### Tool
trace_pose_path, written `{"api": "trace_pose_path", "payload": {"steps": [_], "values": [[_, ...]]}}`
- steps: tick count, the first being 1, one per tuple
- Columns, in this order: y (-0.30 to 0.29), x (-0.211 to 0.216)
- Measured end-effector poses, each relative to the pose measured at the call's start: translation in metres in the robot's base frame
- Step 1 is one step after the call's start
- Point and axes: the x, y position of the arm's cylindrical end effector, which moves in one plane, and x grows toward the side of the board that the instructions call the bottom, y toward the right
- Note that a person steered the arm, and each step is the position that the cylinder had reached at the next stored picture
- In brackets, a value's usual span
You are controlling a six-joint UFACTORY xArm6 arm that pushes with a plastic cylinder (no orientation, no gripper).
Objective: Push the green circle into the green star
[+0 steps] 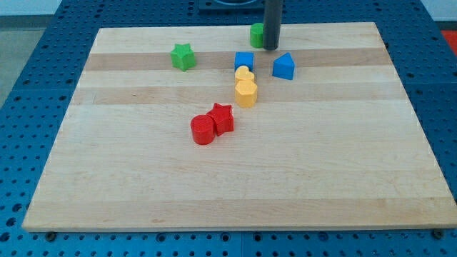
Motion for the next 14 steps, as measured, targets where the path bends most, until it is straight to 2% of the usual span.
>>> {"api": "trace_pose_path", "payload": {"steps": [2, 5, 6, 8, 11, 14], "values": [[0.014, -0.039], [-0.055, 0.014], [-0.069, 0.013], [-0.079, -0.016], [-0.135, 0.016], [-0.131, 0.034]]}}
